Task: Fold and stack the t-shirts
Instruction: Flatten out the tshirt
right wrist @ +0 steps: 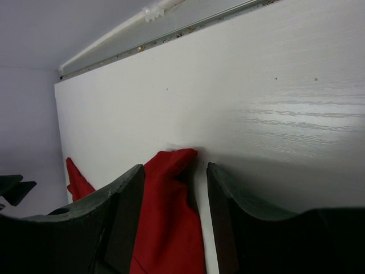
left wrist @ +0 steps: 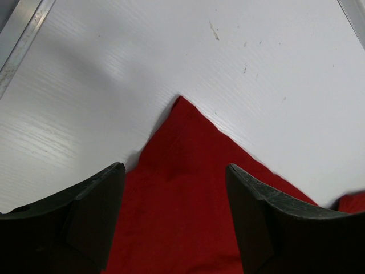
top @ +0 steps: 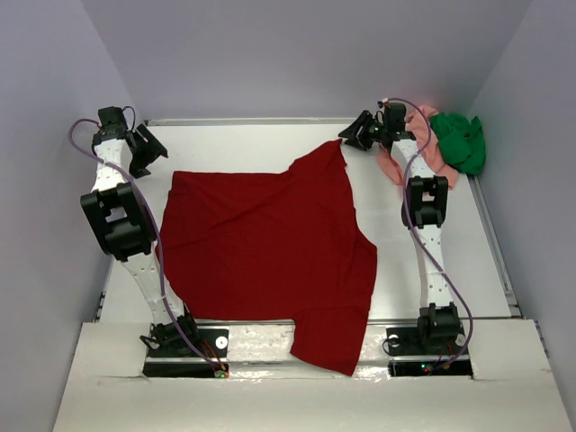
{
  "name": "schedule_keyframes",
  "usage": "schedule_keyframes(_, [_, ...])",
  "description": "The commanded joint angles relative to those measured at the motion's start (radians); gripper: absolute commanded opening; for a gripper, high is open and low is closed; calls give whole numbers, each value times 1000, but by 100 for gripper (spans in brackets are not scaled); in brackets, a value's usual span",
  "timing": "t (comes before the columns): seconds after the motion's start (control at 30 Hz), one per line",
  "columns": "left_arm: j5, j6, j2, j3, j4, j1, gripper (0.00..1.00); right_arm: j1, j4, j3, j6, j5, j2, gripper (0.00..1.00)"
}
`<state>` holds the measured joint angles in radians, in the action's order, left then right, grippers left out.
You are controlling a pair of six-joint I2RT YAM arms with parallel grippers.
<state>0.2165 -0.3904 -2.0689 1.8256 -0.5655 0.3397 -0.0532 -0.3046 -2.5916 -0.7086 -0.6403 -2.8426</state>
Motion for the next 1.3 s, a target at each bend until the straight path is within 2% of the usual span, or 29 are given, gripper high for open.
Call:
schedule_keyframes(0.0, [9,8,46,11,1,1,80,-13,59,-47,-22,-24,-12,53])
schedule_keyframes(0.2, [7,7,56,-17,12,-1,80,-31,67,-44,-34,-29,-14,51])
schedule_keyframes(0.23, [7,7,56,-20,10,1,80,-31,70,-44,-40,-32,-15,39])
schedule_keyframes(0.33, [6,8,56,-26,15,1,80,-31,71,-44,-43,-30,-18,24])
schedule_keyframes(0.53, [4,10,43,-28,12,1,80,-31,71,-33,-34,-30,-11,24])
schedule_keyframes(0.6, [3,12,29,-28,10,1,80,-31,70,-32,-32,-32,-11,16])
schedule_keyframes(0.67, [3,13,23,-37,22,1,80,-31,64,-29,-31,-25,-8,0])
schedule_keyframes(1.03, [86,27,-100,11,35,4,79,-31,48,-15,6,1,17,0])
schedule_keyframes(1.07, [89,30,-126,30,23,4,77,-31,44,-15,14,7,22,0])
schedule_keyframes(1.27, [89,33,-169,47,24,2,76,-31,42,-13,20,4,26,0])
